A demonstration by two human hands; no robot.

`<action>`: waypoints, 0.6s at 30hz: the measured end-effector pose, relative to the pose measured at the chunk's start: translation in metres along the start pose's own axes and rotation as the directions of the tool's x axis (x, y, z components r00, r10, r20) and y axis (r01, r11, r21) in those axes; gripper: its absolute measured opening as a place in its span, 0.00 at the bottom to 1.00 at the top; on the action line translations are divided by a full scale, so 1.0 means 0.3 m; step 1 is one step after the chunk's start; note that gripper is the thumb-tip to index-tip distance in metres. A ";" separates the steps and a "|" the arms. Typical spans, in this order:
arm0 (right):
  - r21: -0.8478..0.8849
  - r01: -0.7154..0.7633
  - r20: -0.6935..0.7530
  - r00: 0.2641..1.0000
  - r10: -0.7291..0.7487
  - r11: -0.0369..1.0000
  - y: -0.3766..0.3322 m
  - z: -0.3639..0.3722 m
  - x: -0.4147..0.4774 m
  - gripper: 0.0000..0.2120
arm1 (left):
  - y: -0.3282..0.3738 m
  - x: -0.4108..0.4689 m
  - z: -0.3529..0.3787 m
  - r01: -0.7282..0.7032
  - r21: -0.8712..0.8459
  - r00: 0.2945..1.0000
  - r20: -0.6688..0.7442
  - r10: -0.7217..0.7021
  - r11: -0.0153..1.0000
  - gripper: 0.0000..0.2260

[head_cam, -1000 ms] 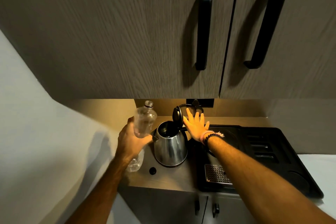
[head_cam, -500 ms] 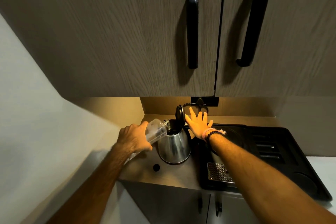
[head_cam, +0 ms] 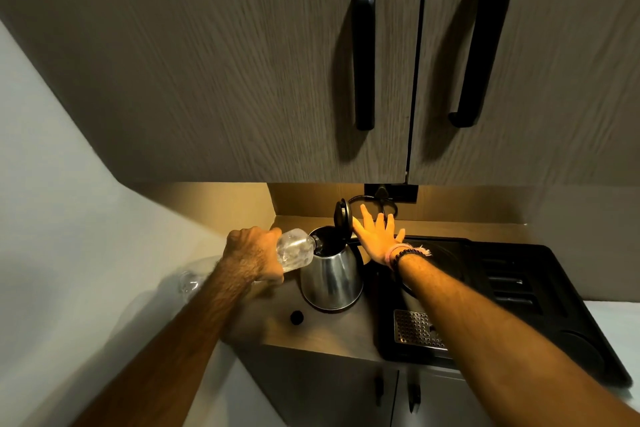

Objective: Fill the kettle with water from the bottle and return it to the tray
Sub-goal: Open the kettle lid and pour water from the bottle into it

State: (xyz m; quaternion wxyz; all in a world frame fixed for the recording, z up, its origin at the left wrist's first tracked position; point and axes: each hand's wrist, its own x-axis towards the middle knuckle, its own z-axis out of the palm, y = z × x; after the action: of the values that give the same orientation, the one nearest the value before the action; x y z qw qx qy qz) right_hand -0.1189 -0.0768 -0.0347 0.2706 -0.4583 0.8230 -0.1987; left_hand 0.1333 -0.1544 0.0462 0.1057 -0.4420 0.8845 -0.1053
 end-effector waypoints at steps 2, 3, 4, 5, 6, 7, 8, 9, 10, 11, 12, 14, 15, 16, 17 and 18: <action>0.006 -0.001 0.000 1.000 0.001 1.000 0.000 0.002 0.002 0.43 | 0.002 -0.001 -0.002 0.000 0.005 1.000 0.008 0.000 1.000 0.34; 0.003 -0.001 -0.002 1.000 0.001 1.000 0.001 0.003 0.003 0.42 | 0.003 -0.001 -0.003 -0.001 0.006 1.000 0.010 0.001 1.000 0.34; -0.001 -0.003 -0.004 1.000 0.003 1.000 0.002 0.004 0.003 0.42 | 0.004 -0.002 -0.003 0.000 0.007 1.000 0.013 0.000 1.000 0.34; -0.005 -0.006 -0.005 1.000 0.006 1.000 0.003 0.005 0.004 0.41 | 0.005 -0.003 -0.003 0.002 0.007 1.000 0.018 -0.002 1.000 0.34; -0.008 -0.008 -0.003 1.000 0.008 1.000 0.003 0.006 0.004 0.40 | 0.006 -0.004 -0.005 0.004 0.009 1.000 0.024 -0.004 1.000 0.34; -0.007 -0.009 -0.001 1.000 0.009 1.000 0.003 0.005 0.005 0.40 | 0.007 -0.003 -0.007 0.005 0.011 1.000 0.026 -0.005 1.000 0.34; -0.005 -0.010 0.000 1.000 0.010 1.000 0.003 0.005 0.004 0.39 | 0.007 -0.003 -0.008 0.004 0.011 1.000 0.027 -0.005 1.000 0.34; -0.004 -0.008 -0.001 1.000 0.008 1.000 0.002 0.003 0.003 0.39 | 0.007 -0.003 -0.010 0.004 0.008 1.000 0.027 -0.005 1.000 0.34; -0.005 -0.006 -0.001 1.000 0.006 1.000 0.000 0.001 0.002 0.39 | 0.006 -0.002 -0.011 0.004 0.004 1.000 0.028 -0.004 1.000 0.34; -0.001 -0.005 0.000 1.000 0.005 1.000 -0.001 0.000 0.000 0.39 | 0.005 -0.001 -0.011 0.003 0.002 1.000 0.029 -0.004 1.000 0.34; 0.004 -0.005 0.000 1.000 0.005 1.000 -0.002 -0.001 0.000 0.39 | 0.005 -0.001 -0.012 0.004 0.001 1.000 0.027 -0.004 1.000 0.35; 0.009 -0.007 -0.001 1.000 0.007 1.000 -0.004 -0.001 -0.002 0.40 | 0.002 -0.002 -0.015 0.010 0.001 1.000 0.019 -0.010 1.000 0.35; 0.011 -0.010 -0.002 1.000 0.010 1.000 -0.005 -0.001 -0.002 0.40 | 0.000 -0.003 -0.017 0.011 0.001 1.000 0.015 -0.011 1.000 0.35; 0.013 -0.014 -0.003 1.000 0.014 1.000 -0.006 -0.001 -0.002 0.39 | -0.001 -0.003 -0.018 0.011 -0.001 1.000 0.013 -0.011 1.000 0.35; 0.016 -0.017 -0.004 1.000 0.017 1.000 -0.007 -0.001 0.000 0.39 | -0.002 -0.003 -0.017 0.011 -0.003 1.000 0.013 -0.011 1.000 0.35; 0.018 -0.018 -0.005 1.000 0.018 1.000 -0.007 0.000 -0.001 0.39 | -0.002 -0.004 -0.015 0.010 -0.007 1.000 0.012 -0.010 1.000 0.34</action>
State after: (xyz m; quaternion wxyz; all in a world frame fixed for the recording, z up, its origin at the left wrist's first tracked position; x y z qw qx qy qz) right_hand -0.1176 -0.0777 -0.0335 0.2742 -0.4477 0.8261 -0.2047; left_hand 0.1332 -0.1534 0.0507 0.1091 -0.4476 0.8819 -0.1001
